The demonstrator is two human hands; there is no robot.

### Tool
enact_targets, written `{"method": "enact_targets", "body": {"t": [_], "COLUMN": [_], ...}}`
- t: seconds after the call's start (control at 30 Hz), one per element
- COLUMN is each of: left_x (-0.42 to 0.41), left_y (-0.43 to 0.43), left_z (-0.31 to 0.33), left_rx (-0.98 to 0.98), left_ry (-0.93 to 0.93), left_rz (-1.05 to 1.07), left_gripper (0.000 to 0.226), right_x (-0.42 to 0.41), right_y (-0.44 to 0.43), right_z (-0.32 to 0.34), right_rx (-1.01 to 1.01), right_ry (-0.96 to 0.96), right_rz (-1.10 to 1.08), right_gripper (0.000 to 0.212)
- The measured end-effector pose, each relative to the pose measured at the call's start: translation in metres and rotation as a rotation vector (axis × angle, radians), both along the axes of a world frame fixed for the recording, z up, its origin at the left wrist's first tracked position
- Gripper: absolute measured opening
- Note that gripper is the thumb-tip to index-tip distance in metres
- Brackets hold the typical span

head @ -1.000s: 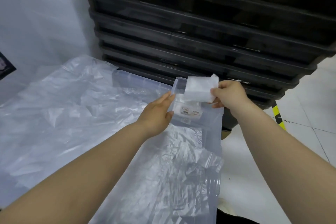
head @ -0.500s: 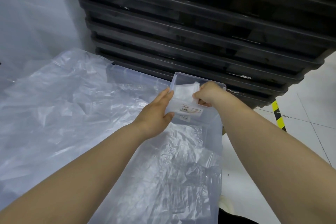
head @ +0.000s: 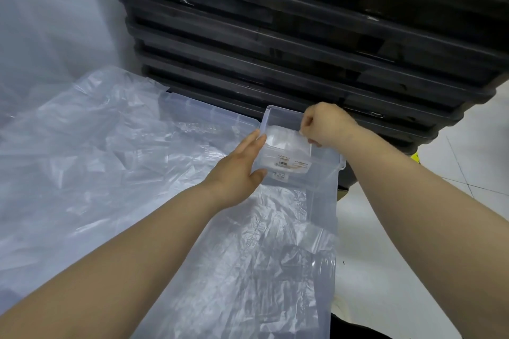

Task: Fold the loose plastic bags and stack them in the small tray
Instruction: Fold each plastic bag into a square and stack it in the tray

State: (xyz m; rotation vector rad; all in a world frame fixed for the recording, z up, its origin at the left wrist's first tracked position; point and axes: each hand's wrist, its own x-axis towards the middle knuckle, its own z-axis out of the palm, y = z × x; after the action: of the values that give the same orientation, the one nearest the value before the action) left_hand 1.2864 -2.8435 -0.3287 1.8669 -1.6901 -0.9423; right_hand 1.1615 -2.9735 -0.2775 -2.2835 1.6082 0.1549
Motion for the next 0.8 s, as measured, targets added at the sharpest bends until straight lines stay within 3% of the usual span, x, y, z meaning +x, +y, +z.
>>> {"method": "enact_targets", "body": {"t": [0.07, 0.13, 0.4, 0.53, 0.7, 0.8], "left_x": [0.0, -0.001, 0.0, 0.001, 0.007, 0.016], "left_y": [0.0, 0.001, -0.001, -0.003, 0.012, 0.042], "left_z": [0.0, 0.002, -0.001, -0.003, 0.003, 0.01], "left_rx": [0.006, 0.021, 0.051, 0.037, -0.068, -0.063], "left_ry": [0.01, 0.016, -0.022, 0.015, 0.042, -0.074], "left_rz": [0.003, 0.003, -0.01, -0.012, 0.064, 0.056], "left_gripper": [0.063, 0.065, 0.07, 0.071, 0.066, 0.05], "right_x": [0.002, 0.007, 0.025, 0.024, 0.007, -0.007], "right_y": [0.003, 0.005, -0.002, -0.002, 0.022, 0.062], "right_z": [-0.007, -0.018, -0.036, -0.034, -0.014, -0.006], "right_rx": [0.16, 0.275, 0.376, 0.348, 0.061, -0.008], "right_ry": [-0.167, -0.214, -0.053, -0.12, -0.549, -0.68], "right_rz": [-0.001, 0.006, 0.108, 0.058, -0.082, -0.057], "right_gripper": [0.014, 0.012, 0.028, 0.032, 0.017, 0.016]}}
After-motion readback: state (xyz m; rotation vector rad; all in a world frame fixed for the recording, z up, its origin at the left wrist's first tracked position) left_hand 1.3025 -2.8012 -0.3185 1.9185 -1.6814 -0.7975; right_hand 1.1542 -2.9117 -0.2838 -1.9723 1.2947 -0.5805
